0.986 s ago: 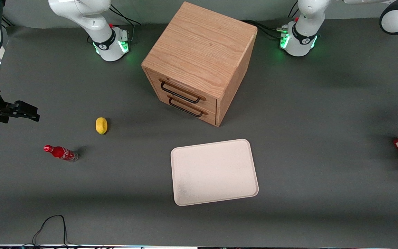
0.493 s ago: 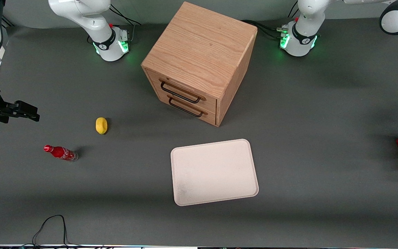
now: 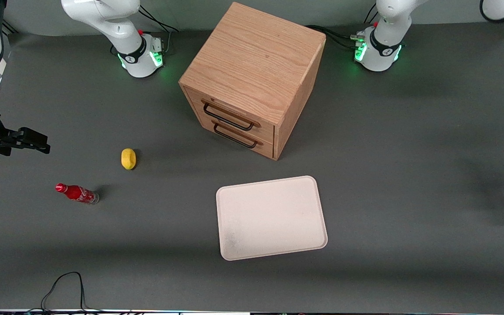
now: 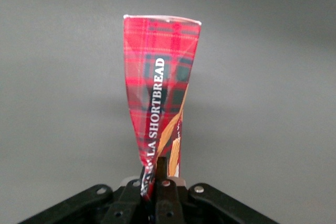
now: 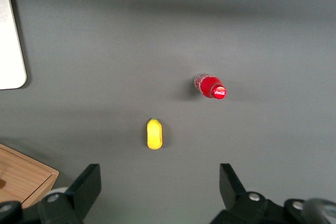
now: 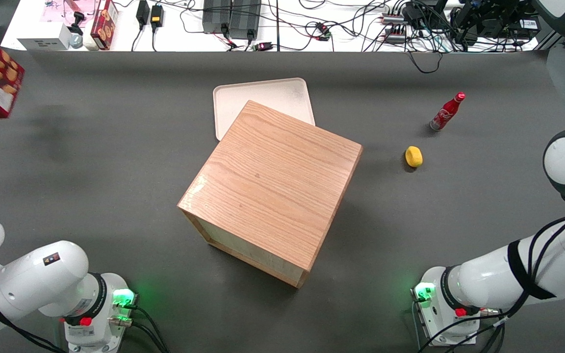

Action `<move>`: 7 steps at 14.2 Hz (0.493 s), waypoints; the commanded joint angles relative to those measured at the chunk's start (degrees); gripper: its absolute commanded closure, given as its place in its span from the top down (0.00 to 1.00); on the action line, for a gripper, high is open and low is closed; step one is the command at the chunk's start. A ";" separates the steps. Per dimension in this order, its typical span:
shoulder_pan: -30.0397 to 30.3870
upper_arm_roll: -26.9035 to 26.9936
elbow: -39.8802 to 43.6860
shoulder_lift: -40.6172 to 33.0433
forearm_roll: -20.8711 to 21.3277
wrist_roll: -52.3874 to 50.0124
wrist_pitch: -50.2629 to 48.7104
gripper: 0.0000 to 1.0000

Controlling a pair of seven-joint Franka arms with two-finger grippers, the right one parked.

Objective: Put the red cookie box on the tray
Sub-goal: 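Lower the left gripper and close it on the red shortbread box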

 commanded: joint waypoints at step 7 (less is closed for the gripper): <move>-5.54 0.18 -2.29 -14.25 1.59 -10.27 -15.71 0.00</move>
